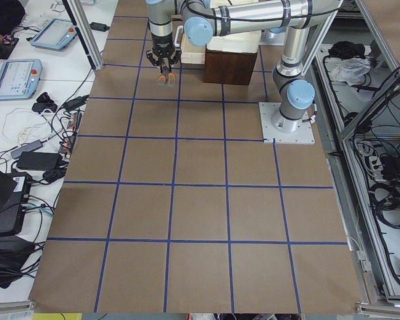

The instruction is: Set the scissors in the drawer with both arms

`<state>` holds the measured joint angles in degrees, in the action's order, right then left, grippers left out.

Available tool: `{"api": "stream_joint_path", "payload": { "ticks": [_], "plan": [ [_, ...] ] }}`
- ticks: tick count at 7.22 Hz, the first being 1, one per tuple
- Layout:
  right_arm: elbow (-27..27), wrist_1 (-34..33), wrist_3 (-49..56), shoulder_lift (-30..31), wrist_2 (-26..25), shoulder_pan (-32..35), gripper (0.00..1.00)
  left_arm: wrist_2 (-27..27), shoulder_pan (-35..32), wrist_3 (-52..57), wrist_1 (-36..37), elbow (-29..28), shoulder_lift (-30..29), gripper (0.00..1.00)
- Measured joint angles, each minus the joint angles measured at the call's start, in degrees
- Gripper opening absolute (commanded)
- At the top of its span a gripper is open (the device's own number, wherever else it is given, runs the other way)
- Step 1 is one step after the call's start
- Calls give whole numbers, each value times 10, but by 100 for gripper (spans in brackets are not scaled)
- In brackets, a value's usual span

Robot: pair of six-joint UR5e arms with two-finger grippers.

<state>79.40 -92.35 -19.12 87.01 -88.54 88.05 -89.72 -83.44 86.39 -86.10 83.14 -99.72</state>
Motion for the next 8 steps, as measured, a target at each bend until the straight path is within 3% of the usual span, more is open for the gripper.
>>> {"api": "stream_joint_path", "payload": {
  "ticks": [5, 8],
  "plan": [
    [9, 8, 63, 9, -5, 6, 100, 47, -177, -4, 5, -3, -7, 2],
    [10, 8, 68, 9, -6, 5, 100, 49, -247, -77, 5, -3, -15, 3]
  ]
}}
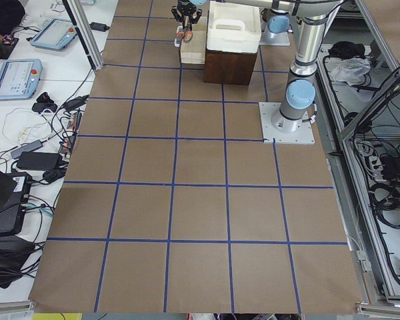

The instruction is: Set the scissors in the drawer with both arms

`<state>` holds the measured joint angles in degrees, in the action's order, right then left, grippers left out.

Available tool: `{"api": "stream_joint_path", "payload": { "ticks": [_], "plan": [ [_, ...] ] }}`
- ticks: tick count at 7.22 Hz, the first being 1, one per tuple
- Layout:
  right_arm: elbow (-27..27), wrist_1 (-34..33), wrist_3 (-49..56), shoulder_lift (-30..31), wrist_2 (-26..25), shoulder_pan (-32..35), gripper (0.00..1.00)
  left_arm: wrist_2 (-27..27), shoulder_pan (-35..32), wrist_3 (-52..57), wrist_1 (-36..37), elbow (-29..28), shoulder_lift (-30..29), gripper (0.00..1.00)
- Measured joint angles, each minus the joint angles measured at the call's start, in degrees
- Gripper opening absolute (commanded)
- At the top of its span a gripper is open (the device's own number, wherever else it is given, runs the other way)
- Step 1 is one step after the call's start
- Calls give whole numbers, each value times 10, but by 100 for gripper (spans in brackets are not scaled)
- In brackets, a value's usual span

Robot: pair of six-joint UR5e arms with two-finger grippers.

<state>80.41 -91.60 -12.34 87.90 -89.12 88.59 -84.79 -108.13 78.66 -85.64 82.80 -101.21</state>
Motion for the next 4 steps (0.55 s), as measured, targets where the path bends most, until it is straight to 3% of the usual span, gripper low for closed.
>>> {"api": "stream_joint_path", "payload": {
  "ticks": [4],
  "plan": [
    [0, 0, 0, 0, 0, 0, 100, 3, -32, -80, 18, -17, -44, 4]
  ]
}}
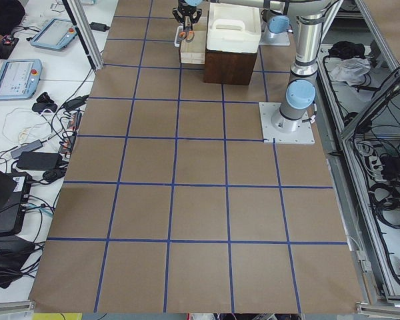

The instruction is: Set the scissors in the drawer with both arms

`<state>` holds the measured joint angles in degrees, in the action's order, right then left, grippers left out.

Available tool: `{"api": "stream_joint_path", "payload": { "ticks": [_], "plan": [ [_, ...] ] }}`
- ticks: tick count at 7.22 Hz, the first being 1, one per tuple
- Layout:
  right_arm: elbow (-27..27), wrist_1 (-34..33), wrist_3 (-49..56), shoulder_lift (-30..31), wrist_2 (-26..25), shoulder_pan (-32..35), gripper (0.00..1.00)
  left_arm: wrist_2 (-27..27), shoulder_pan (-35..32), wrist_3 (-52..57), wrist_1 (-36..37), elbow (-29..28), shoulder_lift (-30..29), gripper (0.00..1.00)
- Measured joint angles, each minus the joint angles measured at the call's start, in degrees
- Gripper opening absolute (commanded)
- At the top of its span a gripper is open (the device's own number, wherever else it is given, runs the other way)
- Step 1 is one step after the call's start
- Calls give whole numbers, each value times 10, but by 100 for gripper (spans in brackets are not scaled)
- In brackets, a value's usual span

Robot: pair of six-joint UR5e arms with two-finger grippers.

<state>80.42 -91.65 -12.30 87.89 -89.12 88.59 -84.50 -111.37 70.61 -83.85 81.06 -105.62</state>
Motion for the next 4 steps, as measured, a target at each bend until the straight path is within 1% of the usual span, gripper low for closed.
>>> {"api": "stream_joint_path", "payload": {
  "ticks": [4],
  "plan": [
    [0, 0, 0, 0, 0, 0, 100, -2, -43, -85, 22, -7, -42, 6]
  ]
}}
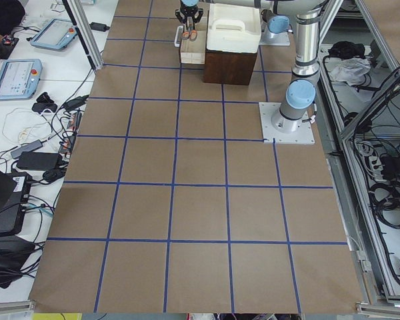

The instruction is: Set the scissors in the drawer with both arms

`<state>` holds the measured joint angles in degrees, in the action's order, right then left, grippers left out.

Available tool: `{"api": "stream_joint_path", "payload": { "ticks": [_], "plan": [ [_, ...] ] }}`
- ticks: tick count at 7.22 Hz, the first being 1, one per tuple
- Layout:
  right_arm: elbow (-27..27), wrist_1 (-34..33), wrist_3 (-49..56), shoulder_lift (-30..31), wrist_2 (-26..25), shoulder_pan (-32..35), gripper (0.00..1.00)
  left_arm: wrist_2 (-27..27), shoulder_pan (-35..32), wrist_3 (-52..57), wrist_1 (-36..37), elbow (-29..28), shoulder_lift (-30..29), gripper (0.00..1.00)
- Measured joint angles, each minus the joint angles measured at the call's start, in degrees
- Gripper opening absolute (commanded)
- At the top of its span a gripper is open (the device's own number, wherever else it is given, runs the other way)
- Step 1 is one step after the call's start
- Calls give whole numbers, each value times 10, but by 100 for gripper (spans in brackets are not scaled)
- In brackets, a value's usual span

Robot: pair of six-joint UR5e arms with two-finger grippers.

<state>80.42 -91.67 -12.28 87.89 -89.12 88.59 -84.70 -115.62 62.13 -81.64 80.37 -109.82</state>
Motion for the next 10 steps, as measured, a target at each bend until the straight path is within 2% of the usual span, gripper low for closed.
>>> {"api": "stream_joint_path", "payload": {
  "ticks": [7, 10],
  "plan": [
    [0, -1, 1, 0, 0, 0, 100, -9, -19, -15, 7, 8, -22, 10],
    [0, -1, 1, 0, 0, 0, 100, -10, -26, -31, 41, 31, -23, 10]
  ]
}}
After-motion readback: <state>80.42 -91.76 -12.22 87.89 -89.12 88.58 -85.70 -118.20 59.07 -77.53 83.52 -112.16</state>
